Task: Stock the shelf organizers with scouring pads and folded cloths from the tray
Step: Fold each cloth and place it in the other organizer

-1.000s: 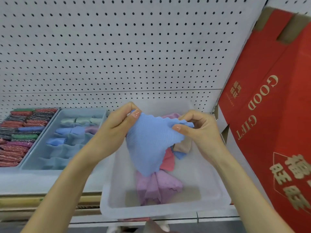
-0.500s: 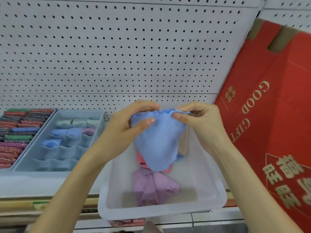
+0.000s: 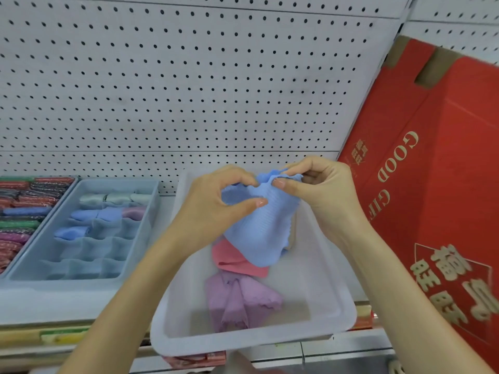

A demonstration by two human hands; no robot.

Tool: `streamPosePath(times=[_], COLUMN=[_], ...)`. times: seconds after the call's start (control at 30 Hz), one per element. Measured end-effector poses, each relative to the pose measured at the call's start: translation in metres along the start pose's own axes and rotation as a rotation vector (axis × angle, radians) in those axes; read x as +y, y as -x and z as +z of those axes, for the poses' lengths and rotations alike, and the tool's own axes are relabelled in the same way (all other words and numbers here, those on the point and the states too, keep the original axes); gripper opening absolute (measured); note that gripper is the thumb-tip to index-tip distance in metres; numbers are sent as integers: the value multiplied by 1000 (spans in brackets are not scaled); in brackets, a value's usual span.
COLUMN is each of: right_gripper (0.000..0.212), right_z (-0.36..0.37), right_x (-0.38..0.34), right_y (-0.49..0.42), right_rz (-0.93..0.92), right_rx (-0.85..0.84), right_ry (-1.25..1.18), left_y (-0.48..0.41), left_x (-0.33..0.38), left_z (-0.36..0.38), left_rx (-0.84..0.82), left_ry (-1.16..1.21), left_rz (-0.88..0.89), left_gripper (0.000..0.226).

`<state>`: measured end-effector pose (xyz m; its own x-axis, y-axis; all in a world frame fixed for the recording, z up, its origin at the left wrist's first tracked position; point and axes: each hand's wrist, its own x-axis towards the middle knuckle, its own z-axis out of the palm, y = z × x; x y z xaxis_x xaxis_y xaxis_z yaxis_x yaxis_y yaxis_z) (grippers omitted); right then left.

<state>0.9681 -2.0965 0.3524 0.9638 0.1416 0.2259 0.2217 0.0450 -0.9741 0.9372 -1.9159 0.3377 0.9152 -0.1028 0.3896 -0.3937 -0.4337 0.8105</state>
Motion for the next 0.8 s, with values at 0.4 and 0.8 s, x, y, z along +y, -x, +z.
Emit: streamPosePath(times=[0.4,0.8], right_gripper=[12,21], right_z=[-8,-11], right_x=[1,2], right_y=[-4,-4], right_rz=[133,64], right_rx=[10,60], right_ry=[-78,-11], left_y=[-5,-7], left_x=[-10,-7], left_z=[-18,-11], left_rx=[115,201], left_ry=[-67,-134], left_rz=[-99,-111], left_gripper=[35,27])
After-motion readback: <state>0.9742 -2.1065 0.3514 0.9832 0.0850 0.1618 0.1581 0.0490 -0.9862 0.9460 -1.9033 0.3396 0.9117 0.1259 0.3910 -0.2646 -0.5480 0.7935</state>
